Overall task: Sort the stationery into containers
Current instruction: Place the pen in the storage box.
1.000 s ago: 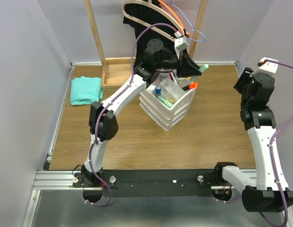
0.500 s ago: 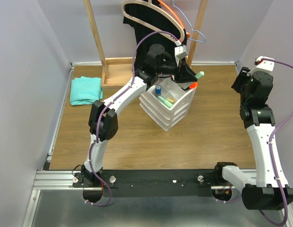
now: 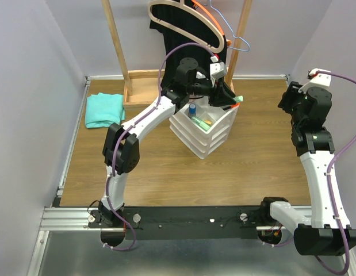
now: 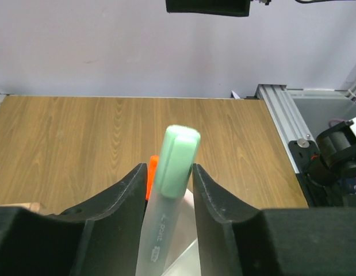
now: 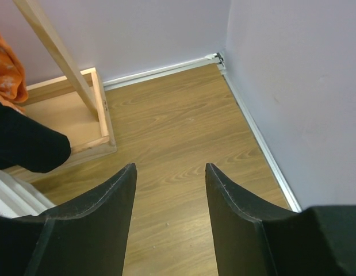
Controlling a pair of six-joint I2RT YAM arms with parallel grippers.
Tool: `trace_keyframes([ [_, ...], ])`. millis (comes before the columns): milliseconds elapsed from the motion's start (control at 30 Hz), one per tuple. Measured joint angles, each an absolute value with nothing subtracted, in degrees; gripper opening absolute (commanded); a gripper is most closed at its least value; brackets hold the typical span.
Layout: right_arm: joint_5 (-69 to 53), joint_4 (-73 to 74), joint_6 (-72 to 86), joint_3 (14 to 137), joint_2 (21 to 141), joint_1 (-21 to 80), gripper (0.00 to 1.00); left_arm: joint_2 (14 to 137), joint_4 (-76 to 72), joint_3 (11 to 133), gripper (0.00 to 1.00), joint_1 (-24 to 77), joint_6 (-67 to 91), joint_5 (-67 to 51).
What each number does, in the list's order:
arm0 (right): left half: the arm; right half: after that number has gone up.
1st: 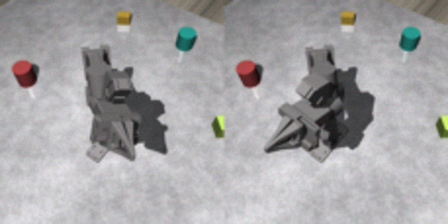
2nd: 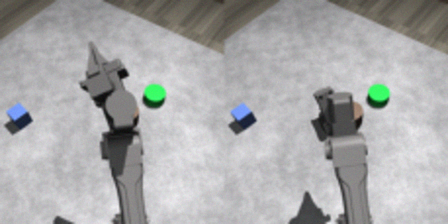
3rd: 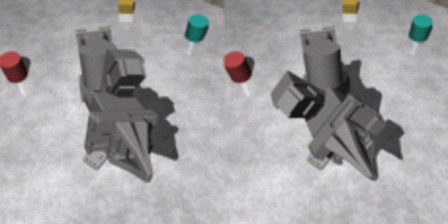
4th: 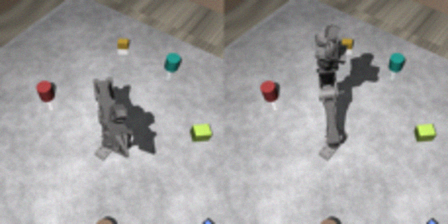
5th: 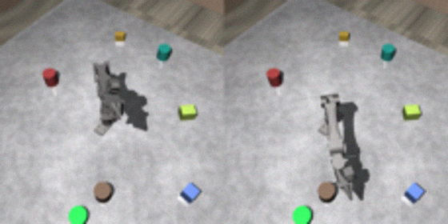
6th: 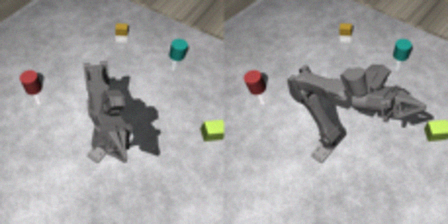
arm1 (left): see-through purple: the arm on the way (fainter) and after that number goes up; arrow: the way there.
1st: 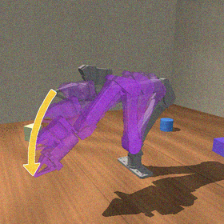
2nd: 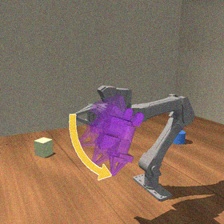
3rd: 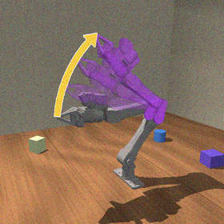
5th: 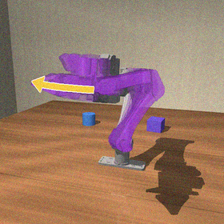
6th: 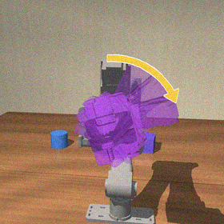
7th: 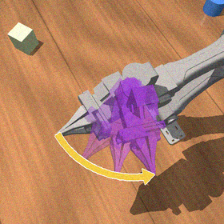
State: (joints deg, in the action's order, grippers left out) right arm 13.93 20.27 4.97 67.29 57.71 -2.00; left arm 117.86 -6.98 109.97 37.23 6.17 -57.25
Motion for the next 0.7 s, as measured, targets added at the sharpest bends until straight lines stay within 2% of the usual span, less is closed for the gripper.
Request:
trace_keyframes([
  [167,11.4,21.4,6.5,66.9,56.9,-2.0,0.62,115.4,-4.0,109.9,0.59,37.2,3.4,-56.0],
  [233,10.3,22.0,7.2,66.7,56.5,-2.0,0.62,113.6,-2.5,109.9,0.59,37.2,1.8,-55.3],
  [300,9.1,22.7,8.0,66.4,56.3,-2.0,0.57,111.5,-1.1,109.8,0.56,37.2,0.6,-54.5],
  [333,8.0,23.3,8.7,66.2,56.1,-2.0,0.5,110.5,-0.5,109.8,0.54,37.2,0.2,-54.4],
  [400,6.1,23.8,9.8,65.5,55.9,-2.0,0.43,108.1,1.1,109.8,0.39,37.2,-1.0,-53.5],
  [433,4.8,24.2,10.5,64.8,55.7,-2.0,0.33,106.7,2.9,109.8,0.3,37.2,-2.0,-52.6],
  [467,3.3,24.6,11.3,64.1,55.5,-2.0,0.28,105.4,4.3,109.8,0.1,37.1,-3.4,-51.8],
  [500,1.2,25.4,12.1,62.7,55.2,-2.0,0.24,103.9,5.7,109.8,0.0,36.9,-4.3,-51.0],
  [600,-3.2,26.6,14.0,60.0,55.0,-2.0,0.12,96.7,8.6,106.1,0.0,35.0,-6.6,-46.9],
  [633,-5.1,26.6,15.0,58.5,55.0,-2.0,0.02,93.2,8.3,103.0,0.0,32.9,-6.9,-45.1],
  [700,-8.0,26.6,16.2,56.5,55.1,-2.0,0.01,88.6,7.7,98.8,0.0,28.7,-6.8,-42.7],
])
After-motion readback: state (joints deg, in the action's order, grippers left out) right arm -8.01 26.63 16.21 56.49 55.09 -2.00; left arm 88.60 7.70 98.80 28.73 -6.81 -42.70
